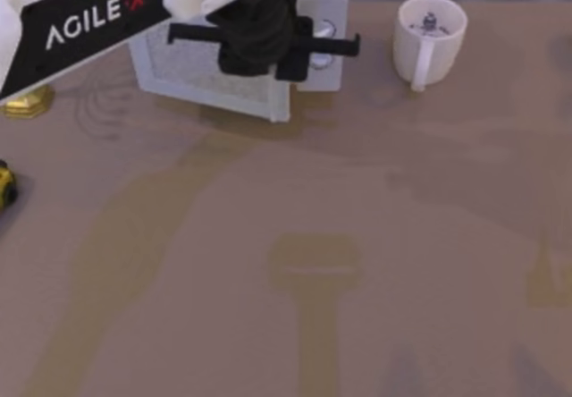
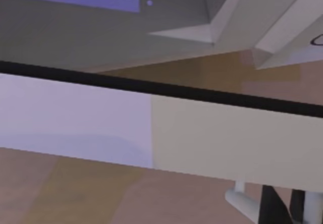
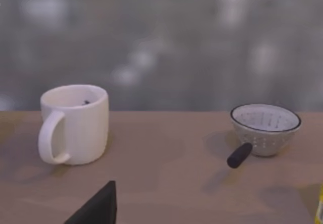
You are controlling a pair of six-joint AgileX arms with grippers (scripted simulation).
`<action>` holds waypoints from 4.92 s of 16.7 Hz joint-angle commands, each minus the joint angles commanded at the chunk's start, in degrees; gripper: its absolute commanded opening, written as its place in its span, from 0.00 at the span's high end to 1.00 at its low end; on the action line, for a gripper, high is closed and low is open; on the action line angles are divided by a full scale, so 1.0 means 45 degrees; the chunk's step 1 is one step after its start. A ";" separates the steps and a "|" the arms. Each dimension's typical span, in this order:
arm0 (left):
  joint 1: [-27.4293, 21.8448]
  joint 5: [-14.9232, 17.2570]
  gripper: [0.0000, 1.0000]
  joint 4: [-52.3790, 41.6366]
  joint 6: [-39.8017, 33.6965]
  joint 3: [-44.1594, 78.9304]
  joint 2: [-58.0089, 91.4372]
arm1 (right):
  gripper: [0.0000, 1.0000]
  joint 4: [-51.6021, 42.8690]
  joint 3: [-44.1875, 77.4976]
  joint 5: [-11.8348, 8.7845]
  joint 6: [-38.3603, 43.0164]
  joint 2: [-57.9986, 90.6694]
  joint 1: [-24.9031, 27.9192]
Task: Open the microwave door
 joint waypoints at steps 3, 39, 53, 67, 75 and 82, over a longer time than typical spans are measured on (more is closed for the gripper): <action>0.0000 0.0000 1.00 0.0000 0.0000 0.0000 0.0000 | 0.00 0.0000 0.0000 0.0000 0.0000 0.0000 0.0000; 0.0231 0.0738 1.00 0.0809 0.1381 -0.1738 -0.1170 | 0.00 0.0000 0.0000 0.0000 0.0000 0.0000 0.0000; 0.0161 0.0841 1.00 0.0836 0.1374 -0.1793 -0.1173 | 0.00 0.0000 0.0000 0.0000 0.0000 0.0000 0.0000; 0.0569 0.1581 1.00 0.1403 0.2878 -0.3245 -0.2249 | 0.00 0.0000 0.0000 0.0000 0.0000 0.0000 0.0000; 0.0569 0.1581 1.00 0.1403 0.2878 -0.3245 -0.2249 | 0.00 0.0000 0.0000 0.0000 0.0000 0.0000 0.0000; 0.0569 0.1581 1.00 0.1403 0.2878 -0.3245 -0.2249 | 0.00 0.0000 0.0000 0.0000 0.0000 0.0000 0.0000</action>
